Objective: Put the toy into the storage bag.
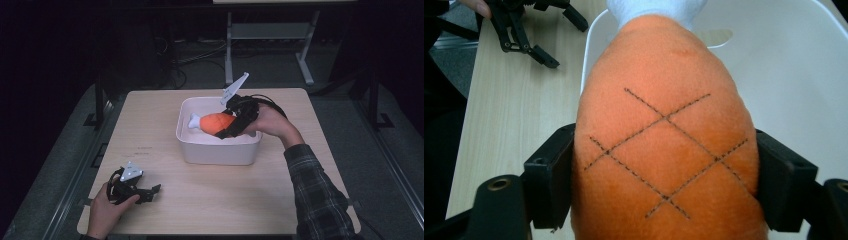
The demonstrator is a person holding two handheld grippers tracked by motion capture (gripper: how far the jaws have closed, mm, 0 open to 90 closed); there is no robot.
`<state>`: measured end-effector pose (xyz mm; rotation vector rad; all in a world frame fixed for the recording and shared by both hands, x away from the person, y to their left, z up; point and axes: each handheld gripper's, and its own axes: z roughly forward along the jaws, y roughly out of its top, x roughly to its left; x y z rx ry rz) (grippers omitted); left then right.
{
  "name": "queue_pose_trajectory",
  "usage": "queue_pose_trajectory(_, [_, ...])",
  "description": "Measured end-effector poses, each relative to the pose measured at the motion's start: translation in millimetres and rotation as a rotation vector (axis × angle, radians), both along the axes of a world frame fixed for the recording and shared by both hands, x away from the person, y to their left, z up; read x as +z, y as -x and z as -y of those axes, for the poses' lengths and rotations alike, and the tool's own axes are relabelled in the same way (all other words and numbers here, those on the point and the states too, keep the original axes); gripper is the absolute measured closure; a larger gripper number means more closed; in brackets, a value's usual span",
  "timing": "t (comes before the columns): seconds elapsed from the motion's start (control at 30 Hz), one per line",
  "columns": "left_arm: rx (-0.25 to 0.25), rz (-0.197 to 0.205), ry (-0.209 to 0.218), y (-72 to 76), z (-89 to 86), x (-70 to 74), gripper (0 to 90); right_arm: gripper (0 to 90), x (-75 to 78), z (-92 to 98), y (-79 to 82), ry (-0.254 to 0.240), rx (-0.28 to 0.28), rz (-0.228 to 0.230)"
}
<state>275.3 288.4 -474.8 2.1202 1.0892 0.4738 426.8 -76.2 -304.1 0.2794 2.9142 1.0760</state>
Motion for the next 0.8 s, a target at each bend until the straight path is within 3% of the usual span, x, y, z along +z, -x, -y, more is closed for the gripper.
queue_pose_trajectory(0.8, [0.001, -0.001, 0.001, 0.0, 0.1, -0.1, 13.0, 17.0, -10.0, -15.8, 0.5, 0.046, 0.017, -0.025])
